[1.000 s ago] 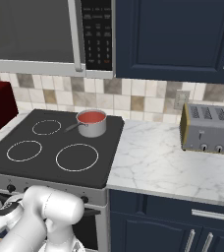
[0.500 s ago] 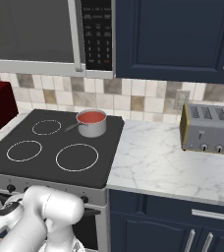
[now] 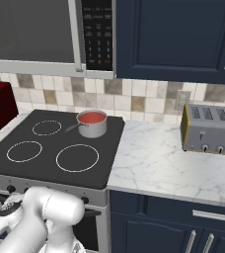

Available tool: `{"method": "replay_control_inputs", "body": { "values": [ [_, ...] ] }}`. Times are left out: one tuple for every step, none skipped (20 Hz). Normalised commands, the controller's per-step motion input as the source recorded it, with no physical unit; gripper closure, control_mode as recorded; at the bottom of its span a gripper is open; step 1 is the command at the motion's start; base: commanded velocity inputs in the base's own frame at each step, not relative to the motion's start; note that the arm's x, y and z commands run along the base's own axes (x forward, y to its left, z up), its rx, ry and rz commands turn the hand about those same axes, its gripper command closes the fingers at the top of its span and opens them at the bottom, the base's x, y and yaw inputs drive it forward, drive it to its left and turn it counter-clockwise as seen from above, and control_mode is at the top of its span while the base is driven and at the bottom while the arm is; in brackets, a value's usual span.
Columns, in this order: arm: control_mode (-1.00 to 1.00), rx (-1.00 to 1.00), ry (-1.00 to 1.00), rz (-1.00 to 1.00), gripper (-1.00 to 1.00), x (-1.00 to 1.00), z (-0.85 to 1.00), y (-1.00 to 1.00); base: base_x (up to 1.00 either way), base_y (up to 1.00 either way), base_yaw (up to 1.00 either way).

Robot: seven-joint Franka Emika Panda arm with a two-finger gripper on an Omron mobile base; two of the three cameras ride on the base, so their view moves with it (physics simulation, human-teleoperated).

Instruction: Wait until the marinara sauce is simmered to a deep red color and then turn off the stove.

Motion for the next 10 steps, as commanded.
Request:
{"method": "replay_control_inputs", "body": {
  "values": [
    [-1.00,0.12,0.00,-0.04,1.00,-0.02,0.00,0.00,0.00,0.00,0.00],
    [-1.00,0.13,0.00,-0.05,1.00,-0.02,0.00,0.00,0.00,0.00,0.00],
    [-1.00,0.13,0.00,-0.05,1.00,-0.01,0.00,0.00,0.00,0.00,0.00],
    [-1.00,0.13,0.00,-0.06,1.00,0.00,0.00,0.00,0.00,0.00,0.00],
    [-1.00,0.13,0.00,-0.07,1.00,0.00,0.00,0.00,0.00,0.00,0.00],
    [-1.00,0.13,0.00,-0.07,1.00,0.00,0.00,0.00,0.00,0.00,0.00],
    [-1.00,0.14,0.00,-0.07,1.00,0.00,0.00,0.00,0.00,0.00,0.00],
    [-1.00,0.15,0.00,-0.07,1.00,0.00,0.00,0.00,0.00,0.00,0.00],
    [-1.00,0.15,0.00,-0.07,1.00,0.00,0.00,0.00,0.00,0.00,0.00],
    [-1.00,0.15,0.00,-0.07,1.00,0.00,0.00,0.00,0.00,0.00,0.00]
  ]
}}
